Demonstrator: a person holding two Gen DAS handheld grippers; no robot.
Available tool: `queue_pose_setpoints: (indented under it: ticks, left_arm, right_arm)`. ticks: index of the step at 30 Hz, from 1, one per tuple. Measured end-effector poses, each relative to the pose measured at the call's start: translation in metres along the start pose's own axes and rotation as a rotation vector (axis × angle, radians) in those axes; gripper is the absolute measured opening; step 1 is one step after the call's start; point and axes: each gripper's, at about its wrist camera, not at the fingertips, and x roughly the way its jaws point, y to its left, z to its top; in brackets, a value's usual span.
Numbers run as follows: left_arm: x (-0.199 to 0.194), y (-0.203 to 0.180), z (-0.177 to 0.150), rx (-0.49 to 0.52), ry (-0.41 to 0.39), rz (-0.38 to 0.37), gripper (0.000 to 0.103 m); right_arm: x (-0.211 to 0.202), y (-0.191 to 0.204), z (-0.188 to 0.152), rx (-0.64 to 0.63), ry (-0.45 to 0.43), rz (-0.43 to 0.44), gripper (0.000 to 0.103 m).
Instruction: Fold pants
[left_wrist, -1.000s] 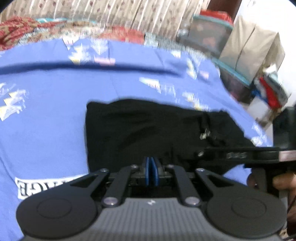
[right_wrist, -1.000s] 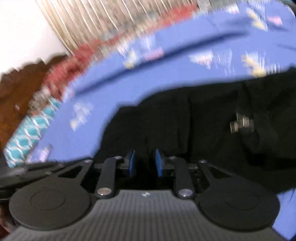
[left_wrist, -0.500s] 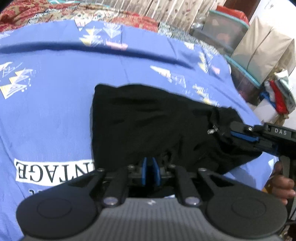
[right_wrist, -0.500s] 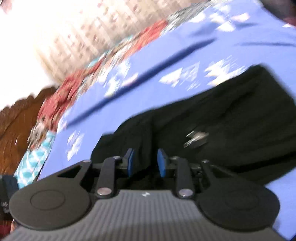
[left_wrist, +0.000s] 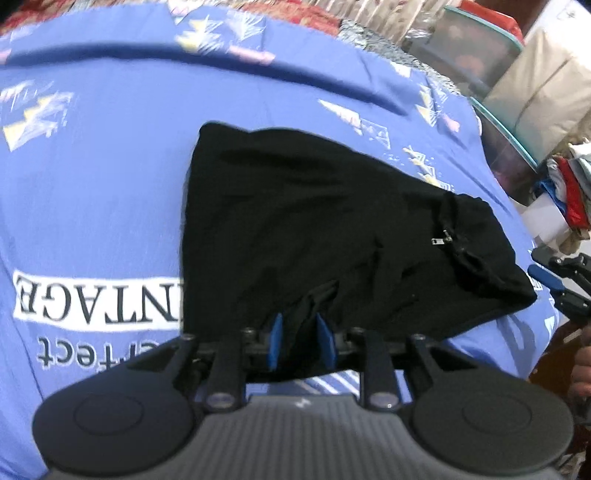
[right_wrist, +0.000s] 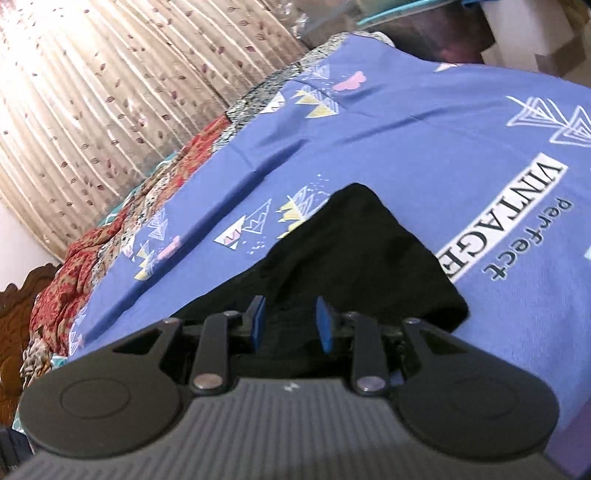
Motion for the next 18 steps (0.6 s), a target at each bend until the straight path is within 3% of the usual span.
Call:
queue_pose_setpoints:
  ticks: [18]
  left_arm:
    - [-0.0002,0.0011,-0.0017,-0.003,-0.006,-0.007,0.023]
  right_arm:
    - [-0.0030,-0.0032,-0.0017,0.040,0.010,-0.020,0.037]
